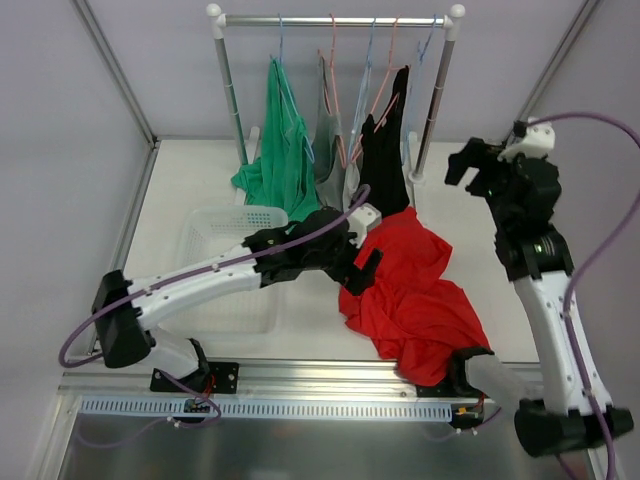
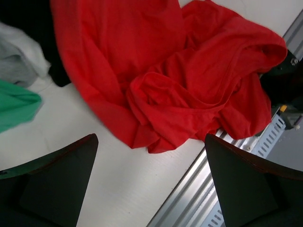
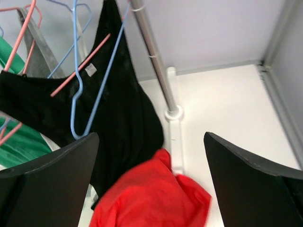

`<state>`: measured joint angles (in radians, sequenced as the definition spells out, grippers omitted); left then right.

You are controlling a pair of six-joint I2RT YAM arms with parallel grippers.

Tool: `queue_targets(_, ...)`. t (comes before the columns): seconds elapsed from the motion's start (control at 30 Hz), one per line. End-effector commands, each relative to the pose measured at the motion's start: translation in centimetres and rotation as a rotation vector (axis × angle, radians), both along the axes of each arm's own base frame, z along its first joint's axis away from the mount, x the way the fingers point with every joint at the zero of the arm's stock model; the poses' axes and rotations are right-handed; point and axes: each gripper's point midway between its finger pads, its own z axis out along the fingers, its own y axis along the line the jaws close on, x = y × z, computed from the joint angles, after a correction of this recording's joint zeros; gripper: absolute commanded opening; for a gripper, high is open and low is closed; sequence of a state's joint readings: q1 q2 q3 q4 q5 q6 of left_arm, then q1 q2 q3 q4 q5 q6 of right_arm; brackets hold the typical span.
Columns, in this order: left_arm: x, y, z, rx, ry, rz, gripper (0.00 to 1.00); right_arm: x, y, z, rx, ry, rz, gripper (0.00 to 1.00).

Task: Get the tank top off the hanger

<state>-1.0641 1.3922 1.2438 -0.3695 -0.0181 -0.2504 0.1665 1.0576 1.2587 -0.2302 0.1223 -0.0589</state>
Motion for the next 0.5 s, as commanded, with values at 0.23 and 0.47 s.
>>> queue_targets(0.23,0.1,-11.8,-7.7,0.102,0.085,-0.274,0.99,-16.9,-7.1,1.2,-0.049,-0.079,-0.227,1.00)
queue_targets(0.47,-1.1,-14.4,-17.2,0.262,0.177,-0.275,0.99,-20.2,-5.6,2.8,-0.089,-0.124,-0.095,0.99)
